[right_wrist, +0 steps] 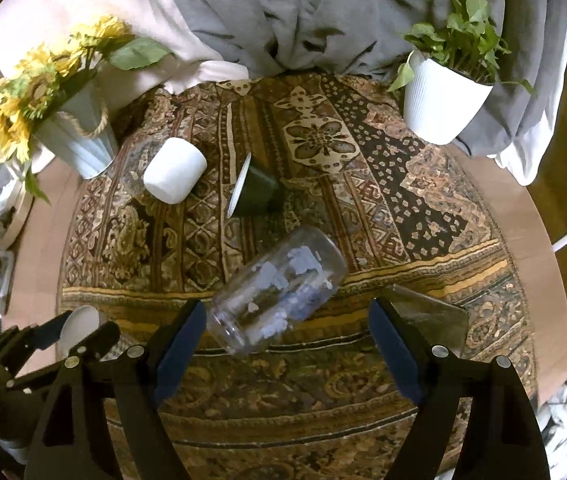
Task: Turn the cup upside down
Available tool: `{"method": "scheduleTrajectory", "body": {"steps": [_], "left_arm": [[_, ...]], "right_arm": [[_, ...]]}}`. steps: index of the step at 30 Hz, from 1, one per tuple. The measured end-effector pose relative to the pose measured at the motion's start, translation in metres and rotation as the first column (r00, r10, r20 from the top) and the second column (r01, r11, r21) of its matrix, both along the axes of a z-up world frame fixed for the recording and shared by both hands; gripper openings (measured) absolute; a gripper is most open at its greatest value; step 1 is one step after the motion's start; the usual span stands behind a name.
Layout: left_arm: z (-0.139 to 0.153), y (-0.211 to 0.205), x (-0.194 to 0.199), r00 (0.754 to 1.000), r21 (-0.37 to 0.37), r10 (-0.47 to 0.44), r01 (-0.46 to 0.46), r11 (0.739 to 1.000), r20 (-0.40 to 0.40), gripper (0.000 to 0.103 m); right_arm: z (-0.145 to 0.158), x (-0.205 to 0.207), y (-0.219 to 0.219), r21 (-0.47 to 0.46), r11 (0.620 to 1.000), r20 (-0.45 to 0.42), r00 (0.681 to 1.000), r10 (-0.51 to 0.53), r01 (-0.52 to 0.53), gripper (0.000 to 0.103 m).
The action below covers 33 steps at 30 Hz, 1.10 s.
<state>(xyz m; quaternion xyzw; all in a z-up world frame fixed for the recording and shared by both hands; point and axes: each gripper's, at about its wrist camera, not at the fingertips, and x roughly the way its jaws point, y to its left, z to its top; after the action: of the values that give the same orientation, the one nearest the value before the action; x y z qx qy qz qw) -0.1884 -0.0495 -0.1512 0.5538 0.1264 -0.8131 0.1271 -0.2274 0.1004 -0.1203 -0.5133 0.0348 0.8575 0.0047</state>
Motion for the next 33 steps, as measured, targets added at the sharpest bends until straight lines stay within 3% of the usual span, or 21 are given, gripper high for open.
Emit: {"method": "scheduleTrajectory", "body": {"steps": [7,14,19,24,29,33], "left_arm": [[-0.007,0.007,0.013,1.000,-0.004,0.009,-0.009,1.000,-0.008,0.053],[-0.005,0.008,0.021,0.998,-0.044,0.041,-0.043,0.998,-0.044,0.073],[0.021,0.016,0.037,0.989,-0.141,0.056,-0.075,0.987,-0.136,0.087],[0.060,0.030,0.067,0.961,-0.246,0.085,-0.152,0.957,-0.263,0.102],[0.094,0.047,0.096,0.932,-0.324,0.061,-0.185,0.928,-0.356,0.103],[0.114,0.055,0.117,0.909,-0.306,0.060,-0.199,0.931,-0.412,0.103]], "right_arm": [[0.002,0.010,0.002,0.026,0.999,-0.023,0.999,0.036,-0.035,0.083],[0.005,0.021,0.007,0.007,0.998,-0.045,0.997,0.055,-0.055,0.083],[0.017,0.036,0.017,0.002,0.999,-0.100,0.994,0.040,-0.040,0.087],[0.041,0.065,0.036,-0.015,0.999,-0.195,0.980,0.028,-0.032,0.091],[0.069,0.102,0.052,-0.034,0.998,-0.312,0.950,0.034,-0.047,0.096],[0.093,0.132,0.060,-0.031,0.997,-0.414,0.909,0.046,-0.065,0.100]]}}
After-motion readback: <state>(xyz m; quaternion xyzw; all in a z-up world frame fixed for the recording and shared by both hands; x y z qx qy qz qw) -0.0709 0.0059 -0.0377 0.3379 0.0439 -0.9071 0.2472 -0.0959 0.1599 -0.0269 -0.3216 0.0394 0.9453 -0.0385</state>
